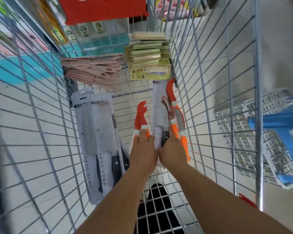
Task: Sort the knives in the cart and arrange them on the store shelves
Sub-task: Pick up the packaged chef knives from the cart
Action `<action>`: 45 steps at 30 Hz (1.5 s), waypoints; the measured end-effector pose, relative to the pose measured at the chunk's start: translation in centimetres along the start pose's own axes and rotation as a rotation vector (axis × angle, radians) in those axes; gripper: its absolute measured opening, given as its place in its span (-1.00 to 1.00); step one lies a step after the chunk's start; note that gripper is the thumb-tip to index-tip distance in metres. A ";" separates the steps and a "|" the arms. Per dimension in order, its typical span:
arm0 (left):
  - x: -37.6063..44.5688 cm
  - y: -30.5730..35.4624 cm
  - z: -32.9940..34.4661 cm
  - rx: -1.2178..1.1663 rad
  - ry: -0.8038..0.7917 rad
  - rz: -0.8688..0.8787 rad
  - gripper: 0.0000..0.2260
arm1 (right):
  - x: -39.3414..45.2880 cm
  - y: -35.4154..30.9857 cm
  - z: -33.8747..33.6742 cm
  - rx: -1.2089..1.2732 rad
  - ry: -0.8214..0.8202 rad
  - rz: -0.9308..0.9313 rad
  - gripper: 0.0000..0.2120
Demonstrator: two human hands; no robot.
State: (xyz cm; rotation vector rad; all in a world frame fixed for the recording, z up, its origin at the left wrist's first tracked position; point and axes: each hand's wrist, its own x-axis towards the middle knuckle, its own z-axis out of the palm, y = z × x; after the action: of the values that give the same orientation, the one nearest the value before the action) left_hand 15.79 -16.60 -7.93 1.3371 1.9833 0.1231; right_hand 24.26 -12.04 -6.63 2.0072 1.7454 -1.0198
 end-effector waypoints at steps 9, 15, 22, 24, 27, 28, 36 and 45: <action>-0.6 -1.9 0.3 -0.021 0.060 -0.042 -0.63 | 0.8 -1.2 0.5 -0.025 -0.023 0.149 -0.45; -0.6 -2.3 0.3 -0.138 0.021 -0.055 -0.60 | -0.3 -1.0 -0.8 -0.021 0.005 0.086 -0.28; -0.1 -3.0 -0.4 -0.256 0.028 -0.104 -0.71 | -1.6 -1.7 -0.8 0.189 0.003 0.063 -0.40; -0.2 -3.2 -0.5 -0.257 0.011 -0.113 -0.70 | -2.3 -1.7 -0.8 0.257 -0.010 0.078 -0.41; -0.3 -3.1 -0.6 -0.264 0.016 -0.126 -0.68 | -3.1 -1.4 -1.0 0.266 -0.022 0.073 -0.42; -0.4 -3.1 -0.7 -0.273 0.018 -0.134 -0.65 | -3.2 -1.3 -1.2 0.264 -0.024 0.070 -0.43; -0.3 -3.3 0.4 -0.194 -0.002 -0.129 -0.48 | -3.3 0.0 -3.0 0.461 -0.236 0.067 -0.66; -0.2 -2.0 0.7 -0.224 -0.069 -0.187 -0.36 | -2.1 -0.3 -4.3 0.573 -0.109 -0.046 -0.78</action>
State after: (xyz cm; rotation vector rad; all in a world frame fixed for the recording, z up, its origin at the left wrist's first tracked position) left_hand 14.73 -17.94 -9.28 0.9974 1.9611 0.2018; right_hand 25.28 -10.79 -2.09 2.1686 1.5663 -1.7681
